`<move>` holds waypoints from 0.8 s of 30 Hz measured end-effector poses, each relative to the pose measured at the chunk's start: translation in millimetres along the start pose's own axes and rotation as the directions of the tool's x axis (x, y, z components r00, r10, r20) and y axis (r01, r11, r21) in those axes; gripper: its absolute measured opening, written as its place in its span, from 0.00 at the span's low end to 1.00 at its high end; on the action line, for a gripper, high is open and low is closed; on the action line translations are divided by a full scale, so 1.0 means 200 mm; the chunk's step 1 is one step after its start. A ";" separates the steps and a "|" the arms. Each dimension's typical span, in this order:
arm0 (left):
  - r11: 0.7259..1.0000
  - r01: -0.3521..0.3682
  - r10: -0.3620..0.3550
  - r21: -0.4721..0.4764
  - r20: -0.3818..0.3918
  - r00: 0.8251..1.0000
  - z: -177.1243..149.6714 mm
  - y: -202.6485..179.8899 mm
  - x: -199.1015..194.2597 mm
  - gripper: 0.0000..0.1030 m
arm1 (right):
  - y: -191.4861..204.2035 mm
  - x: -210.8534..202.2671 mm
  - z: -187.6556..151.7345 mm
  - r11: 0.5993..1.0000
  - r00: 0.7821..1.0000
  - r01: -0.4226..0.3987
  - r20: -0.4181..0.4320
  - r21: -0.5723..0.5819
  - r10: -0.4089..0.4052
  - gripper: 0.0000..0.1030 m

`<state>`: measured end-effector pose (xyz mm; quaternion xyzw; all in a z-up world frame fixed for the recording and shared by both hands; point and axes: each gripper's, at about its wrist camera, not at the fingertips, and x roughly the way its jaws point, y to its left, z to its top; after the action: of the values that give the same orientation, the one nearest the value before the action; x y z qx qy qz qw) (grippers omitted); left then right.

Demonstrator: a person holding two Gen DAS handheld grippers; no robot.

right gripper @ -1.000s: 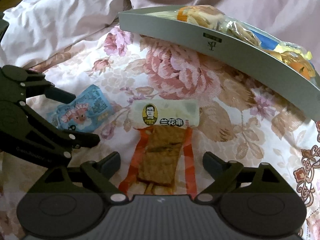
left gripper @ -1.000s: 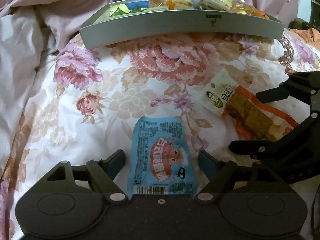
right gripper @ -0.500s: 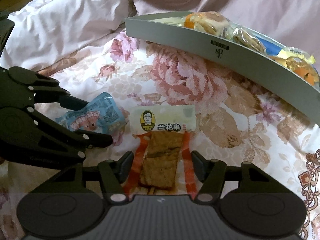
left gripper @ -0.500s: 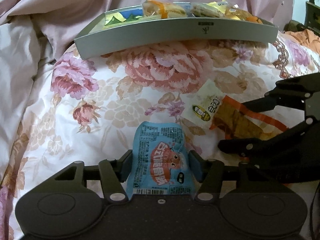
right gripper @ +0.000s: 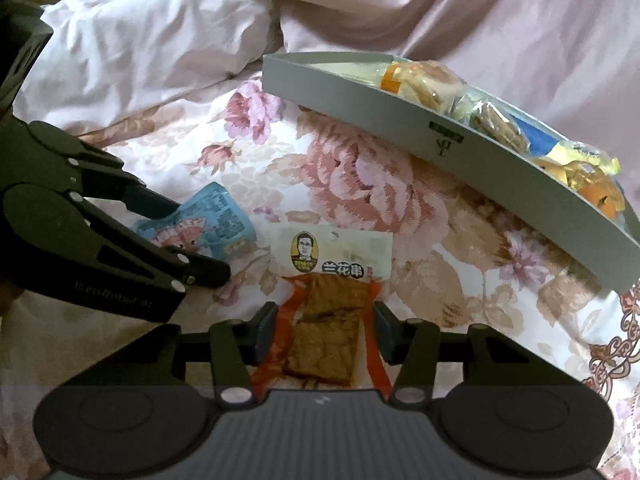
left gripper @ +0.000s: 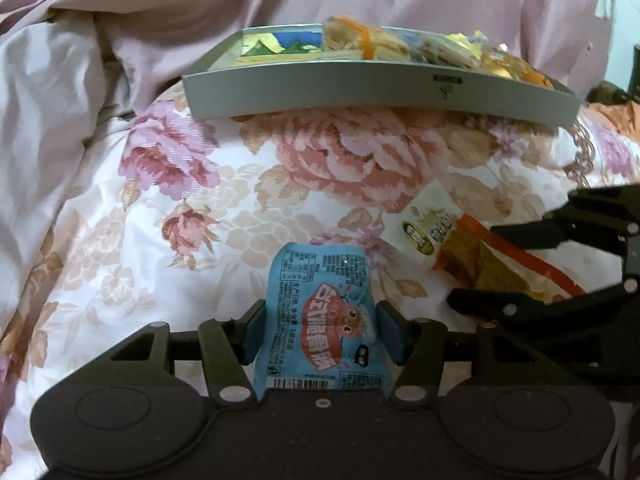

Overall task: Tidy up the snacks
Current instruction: 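Close the left tool on the blue packet while the right tool grasps the tofu strip packet, then lift and carry both packets over the tray with the left and right tools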

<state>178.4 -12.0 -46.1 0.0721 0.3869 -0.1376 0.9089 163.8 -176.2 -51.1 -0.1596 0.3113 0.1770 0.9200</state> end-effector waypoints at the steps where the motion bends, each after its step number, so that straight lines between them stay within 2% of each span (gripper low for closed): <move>1: 1.000 -0.002 0.002 -0.015 0.006 1.000 0.00 0.01 0.00 0.58 | 0.00 0.00 0.00 1.000 1.000 0.002 0.001 -0.003 -0.002 0.53; 6: 0.997 -0.006 0.009 -0.073 0.041 0.999 0.02 0.05 -0.02 0.58 | 0.02 -0.02 0.01 0.997 0.998 0.051 0.038 -0.055 -0.049 0.52; 15: 0.996 -0.014 0.019 -0.087 0.065 0.998 0.02 0.06 -0.03 0.58 | 0.09 -0.04 0.01 0.980 0.989 0.116 0.107 -0.163 -0.099 0.53; 24: 0.991 -0.014 0.032 -0.136 0.126 0.992 0.03 0.08 -0.06 0.58 | 0.16 -0.11 0.00 0.939 0.956 0.218 0.253 -0.265 -0.150 0.53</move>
<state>179.2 5.1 -32.0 0.0063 0.3356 -0.1051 0.9361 133.3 -153.1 -43.3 -0.2999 0.1572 0.1508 0.9288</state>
